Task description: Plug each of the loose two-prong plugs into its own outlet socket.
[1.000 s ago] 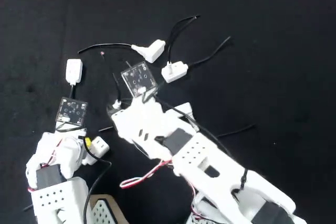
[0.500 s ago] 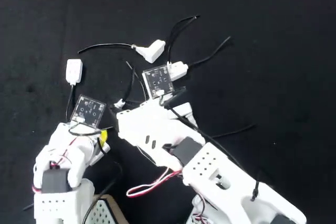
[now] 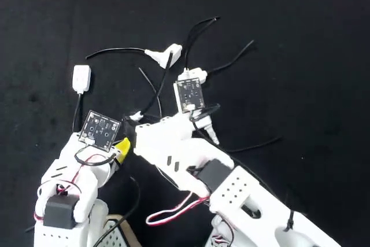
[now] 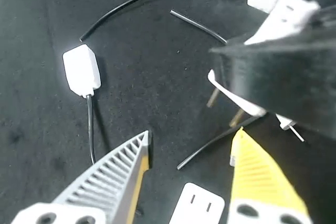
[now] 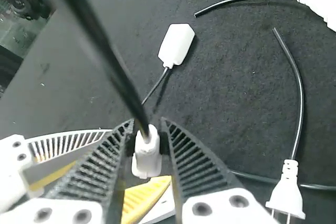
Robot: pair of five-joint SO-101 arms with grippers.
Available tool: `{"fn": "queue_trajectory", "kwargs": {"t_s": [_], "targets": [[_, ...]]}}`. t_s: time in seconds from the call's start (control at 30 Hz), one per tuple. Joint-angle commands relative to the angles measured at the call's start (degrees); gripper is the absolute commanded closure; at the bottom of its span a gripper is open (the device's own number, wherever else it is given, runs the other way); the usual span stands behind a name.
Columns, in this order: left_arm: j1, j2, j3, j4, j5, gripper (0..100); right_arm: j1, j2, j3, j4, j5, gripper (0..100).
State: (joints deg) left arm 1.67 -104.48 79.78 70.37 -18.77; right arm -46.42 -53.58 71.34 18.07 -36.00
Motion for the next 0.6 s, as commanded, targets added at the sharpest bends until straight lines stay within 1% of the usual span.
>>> {"fn": "queue_trajectory", "kwargs": {"t_s": [0.0,0.1,0.2,0.43,0.57], "targets": [[0.66,-0.18,-3.21,-1.85,0.7,75,-0.7,-5.49,0.31,2.99,-0.26,98.7],[0.84,-0.18,-3.38,-1.85,0.88,75,-0.97,-8.4,0.22,6.59,-0.18,98.7],[0.4,-0.18,-3.47,-2.11,3.16,75,-1.14,-9.8,0.13,9.32,-0.18,98.7],[0.31,-0.09,-3.47,-3.6,3.43,75,-5.63,-9.71,0.13,11.78,-0.09,98.7],[-3.82,-0.09,-3.56,-5.1,3.43,75,-5.63,-9.71,-2.33,16.44,1.49,98.7]]}}
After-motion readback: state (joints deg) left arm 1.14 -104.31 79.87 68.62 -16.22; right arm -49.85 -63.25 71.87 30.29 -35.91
